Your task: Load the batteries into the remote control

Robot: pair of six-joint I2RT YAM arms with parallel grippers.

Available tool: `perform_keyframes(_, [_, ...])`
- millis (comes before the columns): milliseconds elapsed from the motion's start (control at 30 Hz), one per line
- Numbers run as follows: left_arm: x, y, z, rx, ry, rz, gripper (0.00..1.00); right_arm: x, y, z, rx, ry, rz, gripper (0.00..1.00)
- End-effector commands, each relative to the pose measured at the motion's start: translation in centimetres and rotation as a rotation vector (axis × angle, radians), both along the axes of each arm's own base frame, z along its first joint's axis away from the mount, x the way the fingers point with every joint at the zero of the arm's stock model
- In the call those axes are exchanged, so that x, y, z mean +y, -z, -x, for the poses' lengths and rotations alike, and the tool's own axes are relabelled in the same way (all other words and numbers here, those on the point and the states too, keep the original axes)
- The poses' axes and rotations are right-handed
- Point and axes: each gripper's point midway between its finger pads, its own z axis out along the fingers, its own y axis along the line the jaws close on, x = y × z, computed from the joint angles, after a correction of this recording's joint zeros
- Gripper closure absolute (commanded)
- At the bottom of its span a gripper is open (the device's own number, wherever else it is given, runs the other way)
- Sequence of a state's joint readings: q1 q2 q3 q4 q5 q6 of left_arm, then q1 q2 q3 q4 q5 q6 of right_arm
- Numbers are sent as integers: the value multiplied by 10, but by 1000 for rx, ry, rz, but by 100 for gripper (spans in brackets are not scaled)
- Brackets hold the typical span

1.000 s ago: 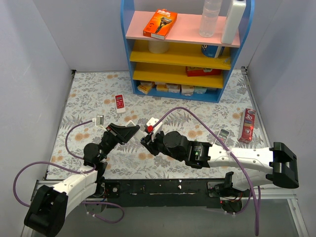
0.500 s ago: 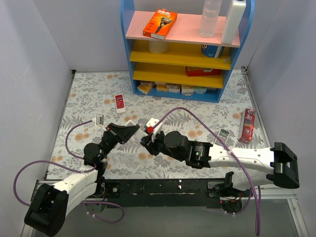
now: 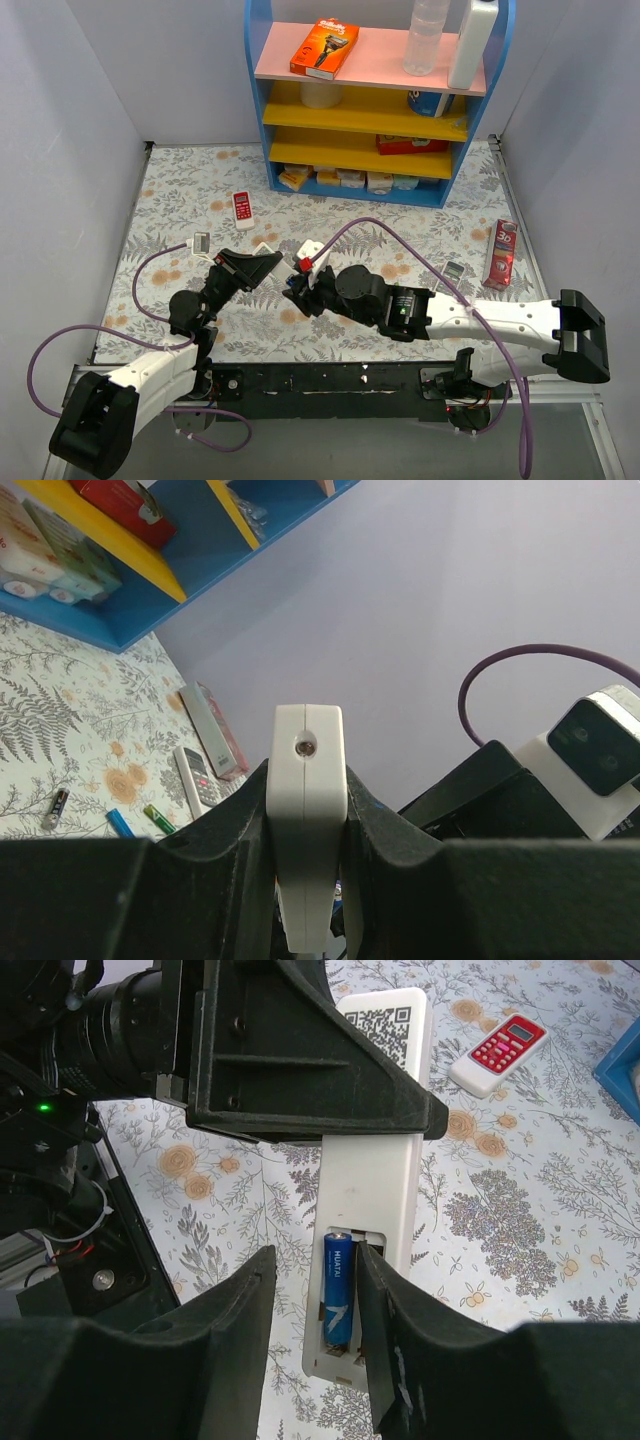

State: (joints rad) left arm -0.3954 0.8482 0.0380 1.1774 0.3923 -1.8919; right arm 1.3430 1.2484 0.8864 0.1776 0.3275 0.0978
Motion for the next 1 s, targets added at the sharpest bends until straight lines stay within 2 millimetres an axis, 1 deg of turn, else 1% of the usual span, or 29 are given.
perform_keyframes(0, [-3,9,19,-2,60,6,100,-15,-9,-14,-56,60,11,54])
perform_keyframes(133, [-2,12,15,8,43,-8,100,-15,-13,-12,-53,51,-2,52])
perform_keyframes(167, [-1,10,14,2,37,-9,100,-16,-12,-12,-52,48,-1,52])
perform_keyframes(233, [-1,14,12,12,28,-23,100,-16,-12,-11,-51,46,-1,51])
perform_keyframes(300, [-1,12,12,5,23,-25,100,-16,-11,-11,-50,46,5,51])
perform_keyframes(367, [-1,15,11,14,23,-33,100,-17,-11,-11,-52,45,8,51])
perform_keyframes(533, [-3,18,12,24,35,-40,100,-21,-23,-10,-80,28,4,51])
perform_keyframes(600, [-4,19,13,28,43,-42,100,-24,-31,-8,-97,15,-1,51])
perform_keyframes(700, [-5,21,15,38,57,-49,100,-26,-40,-3,-161,-52,25,51])
perform_keyframes(733, [-6,12,13,18,60,-42,100,-26,-44,-1,-171,-70,25,51])
perform_keyframes(800, [-7,12,14,19,68,-44,100,-25,-48,5,-196,-129,35,51])
perform_keyframes(967, [-9,10,14,23,81,-42,100,-20,-48,19,-224,-249,65,51])
